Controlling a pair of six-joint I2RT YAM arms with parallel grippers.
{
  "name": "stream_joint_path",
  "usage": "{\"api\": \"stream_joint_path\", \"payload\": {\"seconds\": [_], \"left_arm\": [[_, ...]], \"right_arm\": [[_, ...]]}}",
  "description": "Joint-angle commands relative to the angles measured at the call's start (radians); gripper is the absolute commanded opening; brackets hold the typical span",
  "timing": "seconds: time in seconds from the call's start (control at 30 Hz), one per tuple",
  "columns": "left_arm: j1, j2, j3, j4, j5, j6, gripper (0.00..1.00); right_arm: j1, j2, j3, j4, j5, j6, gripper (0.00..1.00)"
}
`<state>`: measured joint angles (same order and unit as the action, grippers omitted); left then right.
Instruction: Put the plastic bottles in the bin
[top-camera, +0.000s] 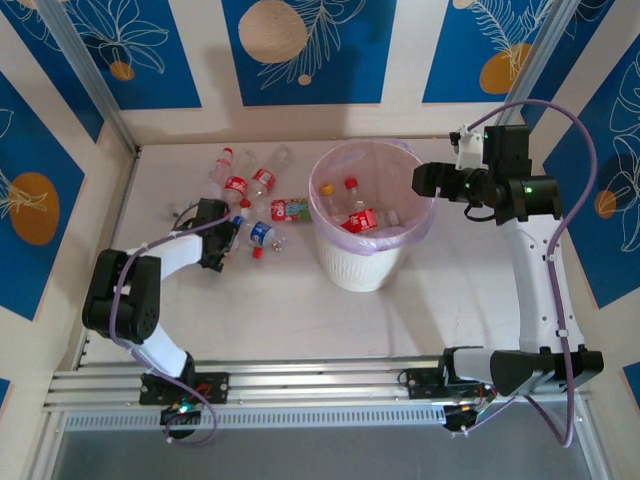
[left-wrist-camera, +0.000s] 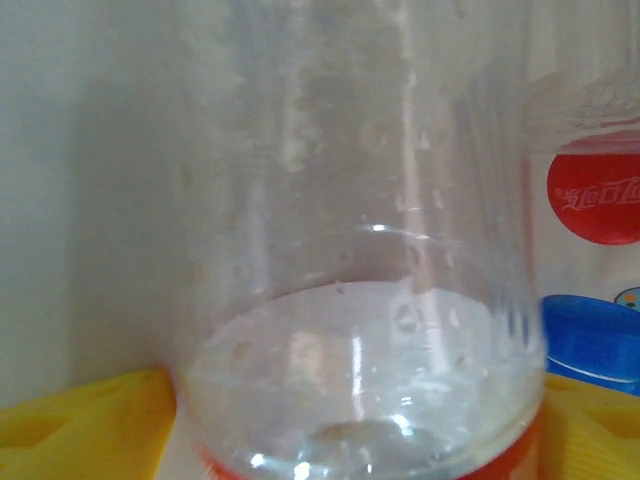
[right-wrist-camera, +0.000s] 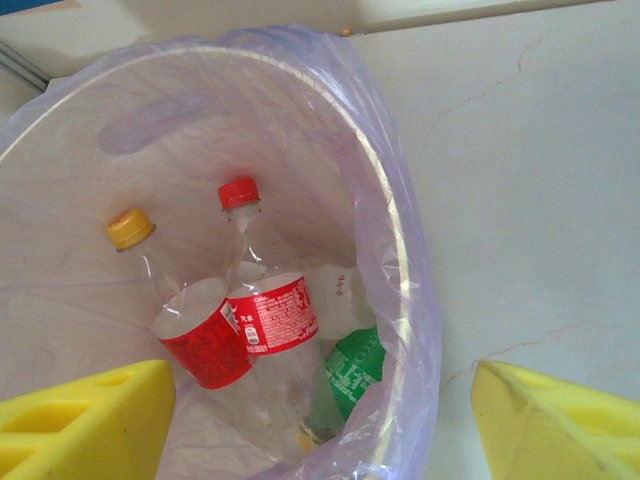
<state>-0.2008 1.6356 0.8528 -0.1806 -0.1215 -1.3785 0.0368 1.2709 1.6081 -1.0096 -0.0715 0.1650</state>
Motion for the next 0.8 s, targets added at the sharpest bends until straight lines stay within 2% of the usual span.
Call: {"api": "stream_joint_path", "payload": {"seconds": [0.0,0.17,0.37,0.5,0.63,0.77], "left_arm": [[-0.010,0.036,-0.018,0.039,-0.003,-0.042,0.77],[-0.017,-0.006,-0.025,0.006,-0.032,-0.007,0.66],[-0.017,-0.115,-0.008,-0.056,-0.080,0.103,0.62],[-0.014,-0.194,0.011,-0.040,-0.067,0.295,0.59],[-0.014,-0.274,0.062,-0.096,-0.060,0.512,0.57],[-0.012,-0.345,0.121,-0.121,0.075,0.748,0.48]], "right_arm": [[-0.006,-0.020,0.004,-0.004,-0.030,-0.007,0.78],[-0.005,-0.021,0.024,-0.020,-0.030,-0.005,0.78],[0.003,-0.018,0.035,-0.033,-0.039,0.015,0.78],[0.062,-0.013,0.089,-0.091,0.087,0.018,0.78],[0.120,-0.027,0.138,-0.094,0.093,0.045,0.78],[0.271,-0.003,0.197,-0.042,0.110,0.083,0.78]]}}
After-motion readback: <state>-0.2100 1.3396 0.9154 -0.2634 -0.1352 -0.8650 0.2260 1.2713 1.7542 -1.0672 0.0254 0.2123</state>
